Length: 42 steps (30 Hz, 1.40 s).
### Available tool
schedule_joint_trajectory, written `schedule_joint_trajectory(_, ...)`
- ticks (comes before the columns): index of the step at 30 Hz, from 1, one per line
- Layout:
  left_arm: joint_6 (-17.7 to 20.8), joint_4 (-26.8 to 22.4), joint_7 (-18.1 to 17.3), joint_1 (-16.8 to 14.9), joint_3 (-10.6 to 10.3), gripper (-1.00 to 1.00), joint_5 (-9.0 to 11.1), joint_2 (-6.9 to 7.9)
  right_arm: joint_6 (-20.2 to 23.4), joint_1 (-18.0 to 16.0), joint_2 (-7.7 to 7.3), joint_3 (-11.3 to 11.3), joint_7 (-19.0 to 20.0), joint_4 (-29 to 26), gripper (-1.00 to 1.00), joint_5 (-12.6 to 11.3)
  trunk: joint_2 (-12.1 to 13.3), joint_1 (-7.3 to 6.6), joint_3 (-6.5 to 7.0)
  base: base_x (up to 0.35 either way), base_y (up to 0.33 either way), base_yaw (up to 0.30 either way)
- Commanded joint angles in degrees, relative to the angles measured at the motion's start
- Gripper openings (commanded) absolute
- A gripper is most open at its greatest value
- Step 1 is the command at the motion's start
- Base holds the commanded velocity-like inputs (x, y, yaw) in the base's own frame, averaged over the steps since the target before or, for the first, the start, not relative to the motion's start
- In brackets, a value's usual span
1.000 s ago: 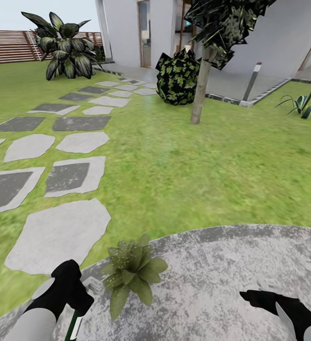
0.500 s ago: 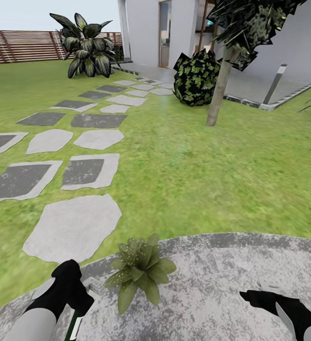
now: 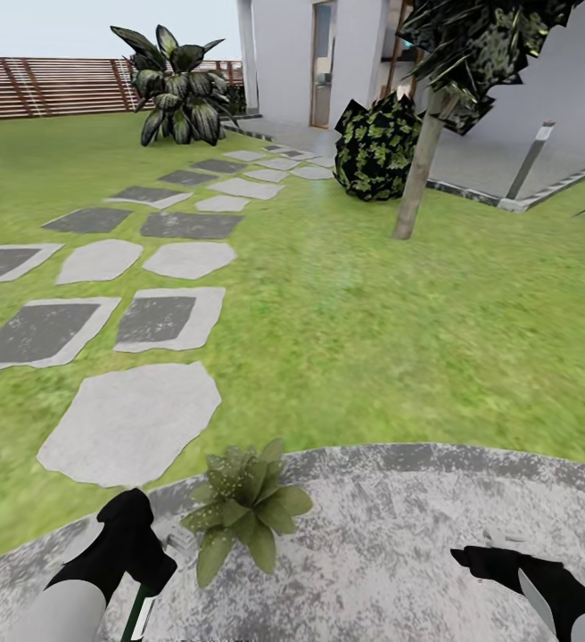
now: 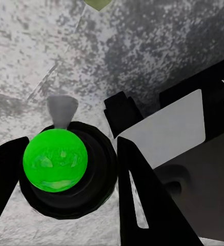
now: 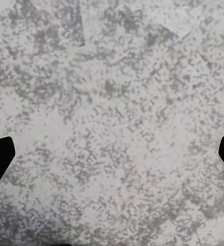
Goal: Pick up the pesticide atomizer in the garden and spray insectifuge to fully cover both potted plants in the garden.
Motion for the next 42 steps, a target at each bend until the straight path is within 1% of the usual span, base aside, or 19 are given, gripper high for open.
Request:
schedule_joint_trajectory(1,0.31,-0.07,-0.57,-0.04,0.15,-1.0,-0.52,-0.05,0.39,0.01,0.01,-0.48,0.37,-0.11,1.0,0.25,-0.02,-0.01,-0.04,0.0,-0.299,0.247)
schedule_joint_trajectory(6,0.3,-0.07,-0.57,-0.04,0.15,-1.0,-0.52,-0.05,0.38,-0.02,0.0,-0.48,0.37,-0.11,1.0,0.25,-0.02,-0.01,-0.04,0.0,-0.179,0.099)
schedule_joint_trajectory(21,0.28,0.06,-0.49,0.23,0.15,-1.0,-0.52,0.1,0.38,0.01,0.0,-0.48,0.37,-0.09,1.0,0.25,-0.02,-0.01,-0.04,0.0,-0.005,0.002)
schedule_joint_trajectory(23,0.25,0.59,-0.48,0.28,0.15,-1.0,-0.54,0.12,0.36,-0.02,0.0,-0.48,0.37,-0.1,1.0,0.25,-0.02,-0.01,-0.04,0.0,0.0,0.0)
schedule_joint_trajectory(25,0.14,3.44,-0.42,0.3,0.15,-1.0,-0.6,0.25,0.35,-0.02,0.0,-0.48,0.37,-0.11,1.0,0.25,-0.02,-0.01,-0.04,0.0,0.0,0.0)
schedule_joint_trajectory(28,0.11,4.21,-0.4,0.31,0.21,-1.0,-0.61,0.36,0.39,0.01,0.0,-0.48,0.37,-0.11,1.0,0.25,-0.02,-0.01,-0.04,0.0,0.0,0.0)
schedule_joint_trajectory(40,0.1,3.89,-0.24,0.24,0.24,-1.0,-0.53,0.31,0.38,0.0,0.0,-0.56,0.37,-0.11,1.0,0.12,-0.02,-0.01,-0.04,0.0,0.0,0.0)
schedule_joint_trajectory(42,0.1,3.84,-0.22,0.22,0.24,-1.0,-0.52,0.31,0.35,0.0,0.0,-0.57,0.37,-0.11,1.0,0.06,-0.02,-0.01,-0.04,0.0,0.0,0.153)
